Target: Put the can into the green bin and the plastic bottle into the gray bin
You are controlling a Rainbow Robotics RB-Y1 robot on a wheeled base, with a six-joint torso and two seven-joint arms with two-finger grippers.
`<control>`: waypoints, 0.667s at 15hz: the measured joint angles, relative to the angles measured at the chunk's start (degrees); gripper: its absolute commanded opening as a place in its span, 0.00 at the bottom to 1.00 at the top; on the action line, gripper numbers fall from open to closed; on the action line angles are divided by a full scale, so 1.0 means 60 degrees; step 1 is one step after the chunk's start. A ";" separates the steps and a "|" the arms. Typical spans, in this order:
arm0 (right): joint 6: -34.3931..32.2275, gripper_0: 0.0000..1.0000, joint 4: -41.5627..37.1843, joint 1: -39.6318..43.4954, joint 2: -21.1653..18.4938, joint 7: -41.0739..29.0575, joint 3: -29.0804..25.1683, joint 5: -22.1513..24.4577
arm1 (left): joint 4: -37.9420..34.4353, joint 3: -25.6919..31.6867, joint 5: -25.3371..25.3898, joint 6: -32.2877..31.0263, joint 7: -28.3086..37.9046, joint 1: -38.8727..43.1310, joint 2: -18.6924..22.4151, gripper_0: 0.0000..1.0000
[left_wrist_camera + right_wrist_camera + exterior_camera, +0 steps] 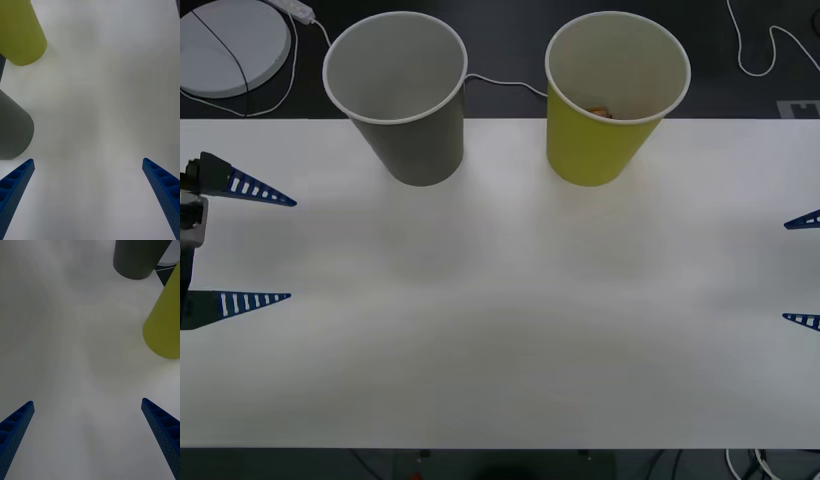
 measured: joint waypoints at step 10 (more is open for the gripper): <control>0.0000 1.00 0.0000 0.0000 0.0000 0.0000 0.0000 0.0000 | -0.0002 0.0003 -0.0159 -0.0617 -0.0400 0.0140 0.0000 1.00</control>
